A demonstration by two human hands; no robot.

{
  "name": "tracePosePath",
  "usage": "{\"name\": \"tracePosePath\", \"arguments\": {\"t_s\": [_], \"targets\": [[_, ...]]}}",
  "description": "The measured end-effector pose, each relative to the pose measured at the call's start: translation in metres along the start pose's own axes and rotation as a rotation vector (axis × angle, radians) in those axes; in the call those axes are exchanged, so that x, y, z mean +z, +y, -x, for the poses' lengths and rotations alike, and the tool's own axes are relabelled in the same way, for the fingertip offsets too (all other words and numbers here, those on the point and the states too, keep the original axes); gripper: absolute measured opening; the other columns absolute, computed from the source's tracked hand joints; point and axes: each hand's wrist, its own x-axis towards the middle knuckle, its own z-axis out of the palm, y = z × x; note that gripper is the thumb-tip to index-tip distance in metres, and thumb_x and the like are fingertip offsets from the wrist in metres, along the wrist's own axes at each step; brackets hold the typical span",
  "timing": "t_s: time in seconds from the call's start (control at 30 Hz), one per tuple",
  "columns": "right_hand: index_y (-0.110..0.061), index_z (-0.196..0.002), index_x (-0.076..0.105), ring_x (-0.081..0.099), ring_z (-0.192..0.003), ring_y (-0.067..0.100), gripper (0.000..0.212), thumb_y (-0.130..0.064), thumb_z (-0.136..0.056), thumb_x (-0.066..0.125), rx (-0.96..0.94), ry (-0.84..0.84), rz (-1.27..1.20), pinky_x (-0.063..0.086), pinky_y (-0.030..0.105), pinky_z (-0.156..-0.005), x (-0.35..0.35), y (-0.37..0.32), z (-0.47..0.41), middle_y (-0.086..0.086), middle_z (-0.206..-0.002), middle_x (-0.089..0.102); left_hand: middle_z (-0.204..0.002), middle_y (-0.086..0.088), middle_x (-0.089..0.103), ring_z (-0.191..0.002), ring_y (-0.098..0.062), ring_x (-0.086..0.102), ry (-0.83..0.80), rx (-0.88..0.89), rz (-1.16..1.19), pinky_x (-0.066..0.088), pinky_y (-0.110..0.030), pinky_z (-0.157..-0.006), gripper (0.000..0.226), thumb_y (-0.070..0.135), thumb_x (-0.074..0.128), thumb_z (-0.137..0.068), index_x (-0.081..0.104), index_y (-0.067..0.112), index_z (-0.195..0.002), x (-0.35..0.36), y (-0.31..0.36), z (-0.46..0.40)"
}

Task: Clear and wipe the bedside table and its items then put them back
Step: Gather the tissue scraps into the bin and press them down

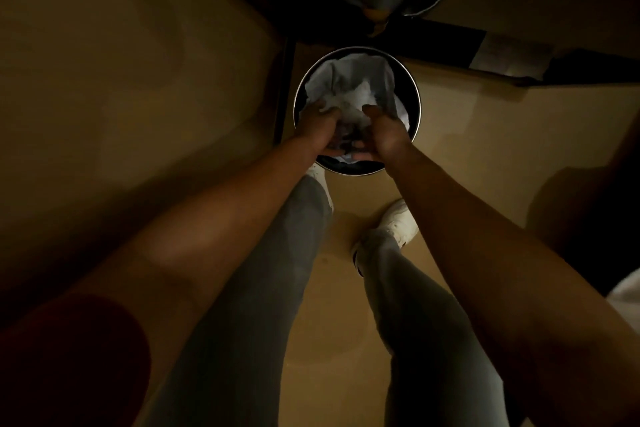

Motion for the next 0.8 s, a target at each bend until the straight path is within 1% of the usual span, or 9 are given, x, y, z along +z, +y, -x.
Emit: {"name": "tracePosePath", "arguments": {"t_s": [0.17,0.23,0.3,0.37,0.4,0.5,0.57,0.67,0.8], "targets": [[-0.015,-0.146,0.050,0.072,-0.066,0.021,0.045,-0.025,-0.103,0.059,-0.040,0.040,0.017,0.057,0.031,-0.045,-0.006,-0.005,0.031,0.014,-0.122,0.067,-0.136,-0.018,0.059,-0.113,-0.041,0.065,0.016,-0.031,0.040,0.059,-0.058,-0.088,0.039,0.018,0.050,-0.103,0.048,0.021,-0.142,-0.003,0.012,0.028],[-0.013,-0.144,0.051,0.073,-0.072,0.023,0.044,-0.022,-0.101,0.061,-0.068,0.044,0.037,0.060,0.033,-0.050,-0.011,-0.007,0.047,0.016,-0.127,0.067,-0.137,-0.015,0.057,-0.110,-0.040,0.067,0.027,-0.041,0.046,0.061,-0.056,-0.084,0.040,0.021,0.052,-0.102,0.047,0.023,-0.142,-0.004,0.017,0.041],[-0.014,-0.144,0.052,0.073,-0.094,0.032,0.046,-0.022,-0.100,0.063,-0.115,0.053,0.067,0.064,0.041,-0.069,-0.015,-0.008,0.066,0.017,-0.132,0.066,-0.136,-0.013,0.057,-0.107,-0.036,0.067,0.030,-0.029,0.037,0.062,-0.051,-0.079,0.043,0.022,0.054,-0.101,0.047,0.025,-0.143,-0.005,0.022,0.056],[-0.019,-0.144,0.052,0.069,-0.112,0.035,0.048,-0.026,-0.098,0.065,-0.189,0.085,0.137,0.060,0.051,-0.091,-0.021,-0.011,0.088,0.016,-0.135,0.064,-0.135,-0.008,0.057,-0.102,-0.027,0.066,0.027,0.025,-0.011,0.061,-0.040,-0.072,0.043,0.023,0.054,-0.101,0.050,0.027,-0.144,-0.006,0.030,0.073],[-0.021,-0.143,0.054,0.067,-0.115,0.034,0.047,-0.027,-0.097,0.066,-0.235,0.100,0.163,0.058,0.053,-0.096,-0.024,-0.012,0.100,0.014,-0.133,0.065,-0.137,-0.007,0.057,-0.102,-0.025,0.065,0.034,0.066,-0.047,0.060,-0.038,-0.075,0.042,0.023,0.054,-0.101,0.052,0.028,-0.143,-0.007,0.033,0.082],[-0.021,-0.140,0.060,0.066,-0.117,0.033,0.044,-0.028,-0.097,0.067,-0.352,0.107,0.201,0.057,0.054,-0.098,-0.033,-0.018,0.144,0.013,-0.129,0.066,-0.141,-0.008,0.057,-0.115,-0.028,0.062,0.071,0.194,-0.144,0.057,-0.042,-0.094,0.037,0.021,0.055,-0.101,0.059,0.025,-0.137,-0.012,0.041,0.115],[-0.020,-0.140,0.060,0.065,-0.119,0.033,0.045,-0.028,-0.096,0.069,-0.415,0.114,0.248,0.056,0.053,-0.099,-0.040,-0.020,0.173,0.014,-0.134,0.063,-0.134,-0.010,0.061,-0.117,-0.031,0.061,0.078,0.240,-0.183,0.054,-0.046,-0.099,0.033,0.023,0.056,-0.101,0.062,0.024,-0.134,-0.017,0.045,0.140],[-0.018,-0.140,0.060,0.067,-0.115,0.035,0.047,-0.024,-0.095,0.072,-0.474,0.115,0.193,0.058,0.053,-0.096,-0.051,-0.023,0.216,0.010,-0.130,0.064,-0.123,-0.006,0.063,-0.113,-0.029,0.063,0.097,0.299,-0.186,0.054,-0.042,-0.097,0.031,0.025,0.057,-0.101,0.063,0.024,-0.132,-0.024,0.051,0.176],[-0.018,-0.139,0.059,0.066,-0.115,0.029,0.048,-0.019,-0.094,0.073,-0.494,0.088,0.132,0.064,0.050,-0.084,-0.066,-0.029,0.268,0.009,-0.132,0.063,-0.131,-0.009,0.063,-0.115,-0.026,0.062,0.107,0.386,-0.163,0.052,-0.028,-0.085,0.029,0.022,0.057,-0.101,0.064,0.022,-0.130,-0.024,0.061,0.222]]}}
